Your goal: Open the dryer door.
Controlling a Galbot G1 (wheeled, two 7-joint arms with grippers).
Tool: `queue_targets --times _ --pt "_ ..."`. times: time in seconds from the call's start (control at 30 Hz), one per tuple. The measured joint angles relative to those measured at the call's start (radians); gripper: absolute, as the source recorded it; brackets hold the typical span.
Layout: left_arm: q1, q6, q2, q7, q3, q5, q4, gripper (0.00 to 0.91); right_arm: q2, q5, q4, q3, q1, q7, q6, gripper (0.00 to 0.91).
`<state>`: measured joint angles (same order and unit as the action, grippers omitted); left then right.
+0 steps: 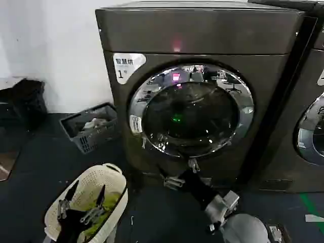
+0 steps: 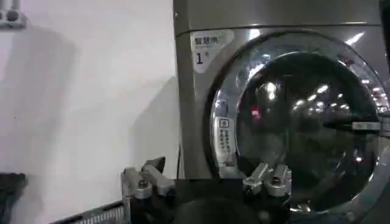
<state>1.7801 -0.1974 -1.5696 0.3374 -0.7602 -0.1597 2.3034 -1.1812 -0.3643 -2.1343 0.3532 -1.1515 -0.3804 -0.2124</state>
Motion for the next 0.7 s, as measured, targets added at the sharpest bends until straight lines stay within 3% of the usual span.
queue_targets --times 0.3,0.7 --pt "0.009 -0.009 0.001 0.001 0.005 -0.007 0.004 0.907 0.079 -0.100 0.115 -0.031 0.148 -0.048 0.004 0.907" --pt "0.030 -0.013 0.005 0.001 0.002 -0.009 0.020 0.907 0.103 -0.149 0.253 -0.122 0.345 -0.084 -0.001 0.907"
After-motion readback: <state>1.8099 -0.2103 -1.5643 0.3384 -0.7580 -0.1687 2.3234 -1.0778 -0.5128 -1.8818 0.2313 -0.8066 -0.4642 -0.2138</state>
